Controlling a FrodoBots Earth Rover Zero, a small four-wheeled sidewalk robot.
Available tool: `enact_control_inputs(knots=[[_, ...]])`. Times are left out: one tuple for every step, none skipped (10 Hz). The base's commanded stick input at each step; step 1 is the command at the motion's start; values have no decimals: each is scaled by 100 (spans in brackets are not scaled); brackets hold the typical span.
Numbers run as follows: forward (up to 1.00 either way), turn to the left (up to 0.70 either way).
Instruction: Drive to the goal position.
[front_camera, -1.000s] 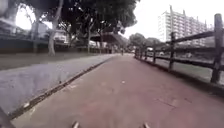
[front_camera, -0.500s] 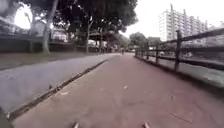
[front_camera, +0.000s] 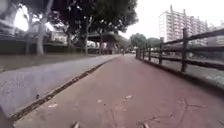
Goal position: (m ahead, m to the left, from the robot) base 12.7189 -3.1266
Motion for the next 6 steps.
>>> enact_control_inputs(knots=[[70,0],[70,0],[70,0],[70,0],[70,0],[70,0]])
